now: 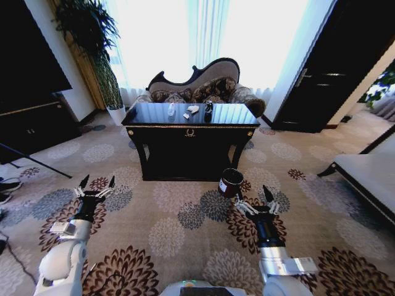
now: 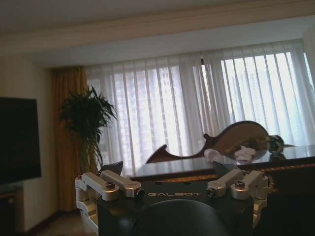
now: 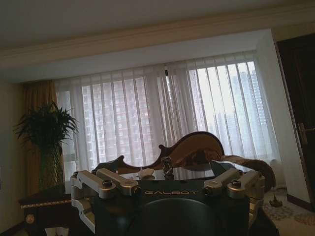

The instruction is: Move to the front of the table and place the trash on the table into the trash bin.

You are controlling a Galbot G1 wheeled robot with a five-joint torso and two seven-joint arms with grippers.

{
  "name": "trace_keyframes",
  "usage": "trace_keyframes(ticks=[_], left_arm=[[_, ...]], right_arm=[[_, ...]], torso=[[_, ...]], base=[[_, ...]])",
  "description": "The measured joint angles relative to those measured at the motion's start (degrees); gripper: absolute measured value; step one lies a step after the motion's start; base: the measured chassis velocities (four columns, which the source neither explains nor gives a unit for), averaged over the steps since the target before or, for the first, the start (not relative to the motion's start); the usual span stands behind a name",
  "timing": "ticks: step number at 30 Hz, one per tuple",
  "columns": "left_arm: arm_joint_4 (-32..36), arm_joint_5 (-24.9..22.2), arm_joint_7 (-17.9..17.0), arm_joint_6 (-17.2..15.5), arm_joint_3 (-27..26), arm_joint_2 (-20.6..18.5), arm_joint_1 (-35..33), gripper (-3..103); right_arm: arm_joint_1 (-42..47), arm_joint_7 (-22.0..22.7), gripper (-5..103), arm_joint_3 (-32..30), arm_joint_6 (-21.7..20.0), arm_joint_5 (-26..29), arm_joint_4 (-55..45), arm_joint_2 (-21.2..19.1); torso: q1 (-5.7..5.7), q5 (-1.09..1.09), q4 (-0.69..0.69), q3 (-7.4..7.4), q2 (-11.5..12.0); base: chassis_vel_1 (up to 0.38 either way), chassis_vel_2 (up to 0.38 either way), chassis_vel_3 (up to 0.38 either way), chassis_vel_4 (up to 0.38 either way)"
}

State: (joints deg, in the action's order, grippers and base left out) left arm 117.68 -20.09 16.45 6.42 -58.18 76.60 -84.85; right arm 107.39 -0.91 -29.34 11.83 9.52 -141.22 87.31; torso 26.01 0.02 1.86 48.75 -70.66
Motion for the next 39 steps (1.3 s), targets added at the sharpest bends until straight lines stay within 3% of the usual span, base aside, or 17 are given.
trace_keyframes(ticks=[3, 6, 10, 13, 16, 21, 25, 31, 39], left_arm=[[-0.36, -1.02, 0.43, -0.44, -1.86, -1.29, 0.71, 100], [-4.78, -5.85, 0.51, -1.79, -2.93, -5.21, 2.49, 100], [-6.19, -8.61, 0.19, -2.32, -3.55, -7.2, 3.7, 100], [-4.56, -14.77, -1.55, -6.45, -5.1, -8.37, 4.53, 100], [-4.08, -16.2, -1.94, -7.55, -5.93, -8.48, 4.51, 100], [-3.36, -16.07, -0.76, -6.41, -6.54, -7.85, 3.14, 100], [-2.56, -15.52, -0.13, -5.47, -6.59, -7.06, 2.45, 100], [-2.28, -13.11, 2.58, -1.92, -7.17, -5.84, 0.82, 100], [-2.18, -12.23, 3.47, -0.26, -7.54, -5.24, -0.28, 100]], right_arm=[[0.08, 0.39, 100, -0.09, -0.54, 0.18, -1.17, -0.52], [-0.87, 1.09, 100, -0.2, -0.62, 1.11, -1.49, -1.71], [-1.62, 0.71, 100, -1.52, -0.35, 0.61, -1.75, -1.97], [-1.29, 0.13, 100, -2.98, 0.57, -0.78, -2.09, -2.04], [-1.15, -0.19, 100, -3.43, 1.69, -3.32, -1.96, -2.12], [-1.74, -0.35, 100, -2.84, 2.77, -11.13, -0.77, -1.4], [-2.26, -0.46, 100, -2.18, 1.69, -13.38, -0.44, -0.98], [-3.41, -2.59, 100, -2.75, -2.64, -9.88, 1.06, -3.07], [-3.43, -5.02, 100, -3.18, -2.39, -6.23, 1.15, -3.92]], torso=[[0.0, -0.01, 0.0, 0.0, 0.0], [0.0, 0.0, 0.0, 0.0, 0.0], [0.01, 0.01, 0.0, 0.01, 0.01], [0.0, -0.01, 0.01, 0.0, 0.0], [0.0, 0.0, 0.0, 0.0, 0.0], [0.0, 0.0, 0.0, 0.0, 0.01], [0.0, 0.0, 0.0, 0.0, 0.0], [0.0, -0.01, -0.01, 0.0, 0.0], [0.0, -0.01, 0.0, 0.0, 0.0]], base=[[0.0, 0.0, 0.0, 0.0], [0.0, 0.0, 0.0, 0.0], [0.0, 0.0, 0.0, 0.0], [0.0, 0.0, 0.0, 0.0], [0.0, 0.0, 0.0, 0.0], [0.0, 0.0, 0.0, 0.0], [0.0, 0.0, 0.0, 0.0], [0.0, 0.0, 0.0, 0.0], [0.0, 0.0, 0.0, 0.0]])
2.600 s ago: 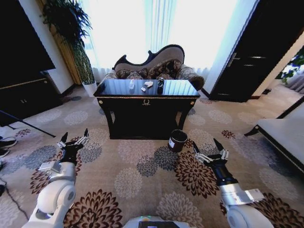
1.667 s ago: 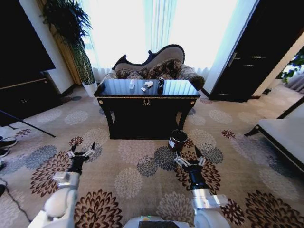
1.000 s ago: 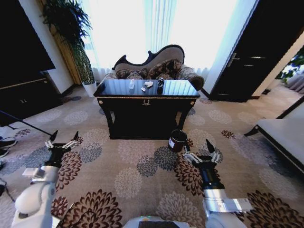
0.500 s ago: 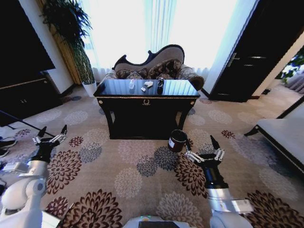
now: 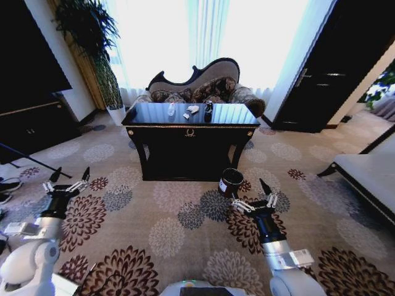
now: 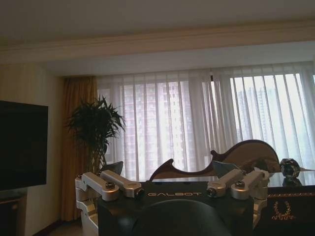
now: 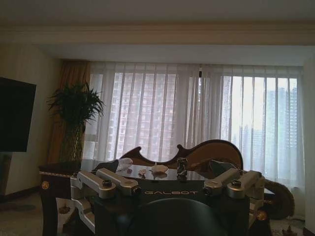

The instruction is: Move to the front of the table and place the trash on the table into the trash bin.

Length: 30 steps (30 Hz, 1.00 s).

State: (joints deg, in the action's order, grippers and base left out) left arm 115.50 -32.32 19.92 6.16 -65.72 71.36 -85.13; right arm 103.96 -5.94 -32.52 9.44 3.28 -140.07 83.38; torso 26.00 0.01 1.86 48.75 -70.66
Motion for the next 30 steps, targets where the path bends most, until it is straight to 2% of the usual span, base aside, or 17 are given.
trace_keyframes(ticks=[5, 12, 30], left_arm=[[0.75, 0.07, 0.44, 0.13, -0.31, 0.11, -0.39, 100], [1.63, 0.66, 1.56, 1.38, -1.62, 0.13, -0.63, 100], [1.2, 1.2, 4.95, 4.3, -1.82, 0.37, -0.9, 100]], right_arm=[[-0.06, 0.04, 100, 0.18, 0.08, 0.55, -0.58, 0.63], [0.12, 0.51, 100, 0.43, -0.24, 3.98, -1.01, 1.56], [-0.99, 1.84, 100, 0.44, -0.65, 2.82, 0.04, 3.15]], torso=[[0.0, 0.0, 0.0, 0.0, 0.0], [0.0, 0.0, 0.0, 0.0, 0.0], [0.0, 0.0, 0.0, 0.0, 0.0]], base=[[0.0, 0.0, 0.0, 0.0], [-0.025, 0.018, 0.021, -0.028], [-0.124, 0.113, 0.123, -0.113]])
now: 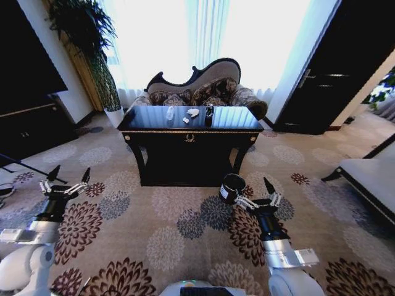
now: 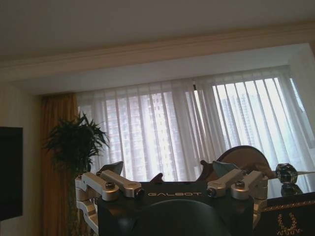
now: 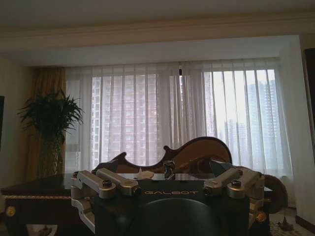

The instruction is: Move to the front of the table and place the trash on the table into the trash bin.

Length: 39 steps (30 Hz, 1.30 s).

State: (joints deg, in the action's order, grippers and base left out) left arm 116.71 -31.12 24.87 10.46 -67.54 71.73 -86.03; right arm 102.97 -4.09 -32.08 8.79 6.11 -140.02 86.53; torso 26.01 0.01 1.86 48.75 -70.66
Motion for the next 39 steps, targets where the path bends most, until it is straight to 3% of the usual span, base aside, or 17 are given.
trace_keyframes(ticks=[25, 39], left_arm=[[2.07, -0.02, -1.07, -0.8, 0.11, 1.49, -1.13, 100], [2.16, -0.14, -0.95, -0.23, -0.3, 1.67, -1.42, 100]], right_arm=[[0.05, 0.04, 100, -0.47, 0.46, 0.17, -0.55, 0.54], [0.41, 0.05, 100, -0.5, 0.45, 0.27, -0.94, 0.73]], torso=[[-0.01, 0.0, -0.01, 0.0, 0.0], [0.0, 0.01, 0.0, 0.0, 0.0]], base=[[-0.129, 0.135, 0.13, -0.135], [-0.228, 0.24, 0.232, -0.232]])
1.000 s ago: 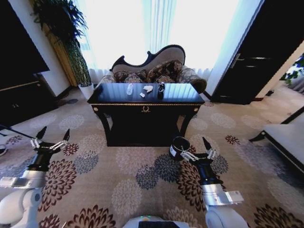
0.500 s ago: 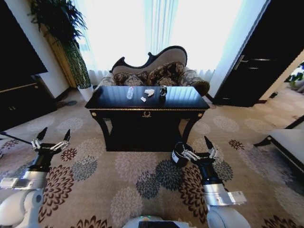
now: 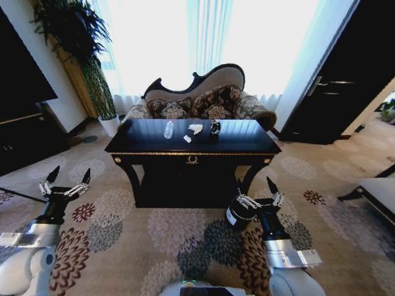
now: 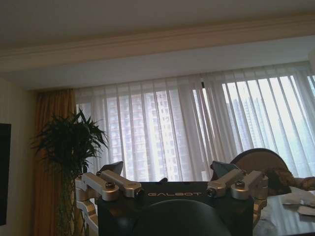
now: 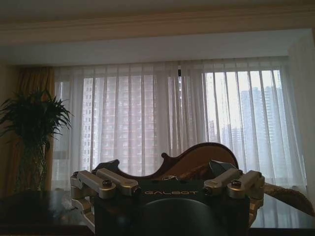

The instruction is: Move to the front of the table and place the trash on the table into the trash bin.

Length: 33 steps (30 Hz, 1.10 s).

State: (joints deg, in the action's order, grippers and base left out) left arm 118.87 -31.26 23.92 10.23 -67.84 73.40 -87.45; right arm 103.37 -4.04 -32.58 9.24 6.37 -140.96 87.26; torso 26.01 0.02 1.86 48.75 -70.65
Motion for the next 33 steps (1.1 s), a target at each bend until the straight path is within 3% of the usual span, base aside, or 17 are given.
trace_keyframes(ticks=[18, 27, 30, 33], left_arm=[[-0.21, -0.19, 0.1, 0.19, -0.02, -0.02, -0.04, 100], [-0.33, -0.22, 0.12, 0.2, 0.09, -0.37, 0.04, 100], [-0.09, -0.71, -0.15, -0.33, 0.11, -0.84, 0.3, 100], [0.89, -2.48, -2.24, -2.84, 0.29, -2.33, 1.49, 100]], right_arm=[[-0.13, 1.19, 100, 0.22, 0.58, -0.16, 0.44, 0.19], [-0.01, 1.21, 100, 0.43, 1.58, -0.55, 0.91, 0.32], [0.19, 1.17, 100, 0.52, 2.36, -0.8, 1.1, 0.4], [0.45, 1.15, 100, 0.72, 3.02, -0.9, 1.2, 0.37]], torso=[[0.02, 0.0, 0.01, 0.01, 0.01], [-0.04, -0.01, 0.0, -0.01, 0.0], [-0.08, 0.0, -0.01, -0.03, -0.04], [-0.07, 0.01, -0.01, -0.02, -0.03]], base=[[-0.239, 0.233, 0.229, -0.23], [-0.051, 0.042, 0.049, -0.052], [0.025, -0.026, -0.02, 0.036], [0.012, -0.007, -0.016, 0.018]])
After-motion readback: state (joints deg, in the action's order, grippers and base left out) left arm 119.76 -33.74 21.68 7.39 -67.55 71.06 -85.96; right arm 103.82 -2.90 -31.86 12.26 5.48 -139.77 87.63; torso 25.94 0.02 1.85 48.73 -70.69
